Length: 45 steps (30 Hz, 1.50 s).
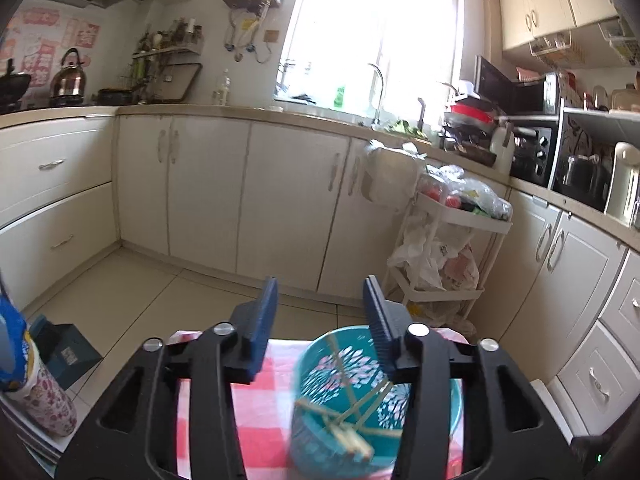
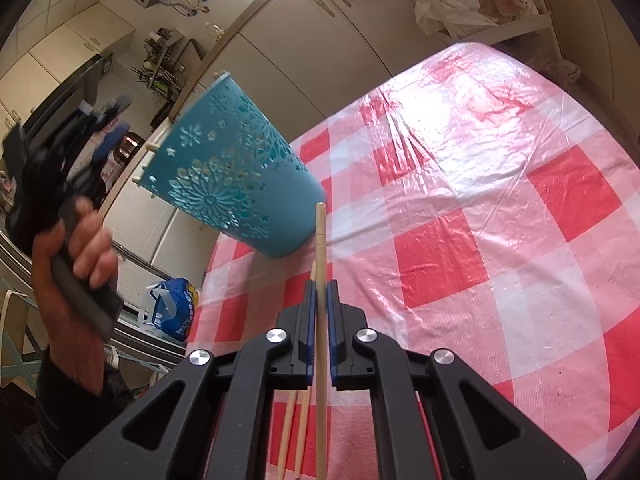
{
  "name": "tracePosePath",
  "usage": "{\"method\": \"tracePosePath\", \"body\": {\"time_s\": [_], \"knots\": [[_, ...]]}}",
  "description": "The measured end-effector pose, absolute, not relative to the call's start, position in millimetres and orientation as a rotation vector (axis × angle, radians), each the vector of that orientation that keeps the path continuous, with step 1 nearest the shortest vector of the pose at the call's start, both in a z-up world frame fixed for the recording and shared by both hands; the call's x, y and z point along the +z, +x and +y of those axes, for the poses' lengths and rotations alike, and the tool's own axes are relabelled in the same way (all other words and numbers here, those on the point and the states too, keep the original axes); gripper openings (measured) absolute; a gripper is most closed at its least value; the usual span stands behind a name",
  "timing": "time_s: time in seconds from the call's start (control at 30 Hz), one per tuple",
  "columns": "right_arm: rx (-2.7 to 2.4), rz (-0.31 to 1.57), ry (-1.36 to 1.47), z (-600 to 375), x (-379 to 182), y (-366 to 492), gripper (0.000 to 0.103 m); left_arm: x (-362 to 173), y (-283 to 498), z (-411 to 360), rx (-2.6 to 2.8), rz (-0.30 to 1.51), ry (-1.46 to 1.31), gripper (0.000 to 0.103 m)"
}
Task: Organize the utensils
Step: 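Lower the held stick into the teal bin and open the right tool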
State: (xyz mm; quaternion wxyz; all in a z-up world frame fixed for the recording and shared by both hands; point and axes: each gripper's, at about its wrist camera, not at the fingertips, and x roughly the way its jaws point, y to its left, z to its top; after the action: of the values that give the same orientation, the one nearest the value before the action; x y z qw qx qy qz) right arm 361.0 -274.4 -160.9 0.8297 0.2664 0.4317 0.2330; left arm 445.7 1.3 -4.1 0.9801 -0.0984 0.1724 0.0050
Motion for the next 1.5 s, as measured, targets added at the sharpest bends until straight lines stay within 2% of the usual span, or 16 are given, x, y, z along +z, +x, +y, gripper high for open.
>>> {"method": "tracePosePath", "body": {"time_s": [0.07,0.13,0.2,0.57,1.07,1.27,1.5], "knots": [[0.501,0.877,0.576,-276.7,-152.0,360.3,0.006,-4.5,423.8,11.7,0.016,0.34,-0.211,0.049],[0.511,0.829,0.58,-276.4,-138.1,359.5,0.006,-8.7,401.7,20.6,0.028,0.338,-0.221,0.058],[0.53,0.785,0.586,-274.9,-123.0,359.2,0.006,-18.5,376.7,29.3,0.033,0.355,-0.224,0.062],[0.594,0.626,0.53,-248.4,-36.7,365.2,0.006,-78.4,296.2,77.5,0.052,0.504,-0.267,0.062],[0.565,0.473,0.373,-218.0,80.0,401.6,0.006,-67.7,266.3,89.9,0.045,0.476,-0.283,0.063],[0.514,0.51,0.276,-187.0,72.0,433.9,0.006,-67.9,260.9,85.6,0.045,0.488,-0.255,0.063],[0.478,0.642,0.185,-154.1,15.9,459.2,0.006,-64.3,257.3,79.7,0.084,0.499,-0.204,0.064]]}}
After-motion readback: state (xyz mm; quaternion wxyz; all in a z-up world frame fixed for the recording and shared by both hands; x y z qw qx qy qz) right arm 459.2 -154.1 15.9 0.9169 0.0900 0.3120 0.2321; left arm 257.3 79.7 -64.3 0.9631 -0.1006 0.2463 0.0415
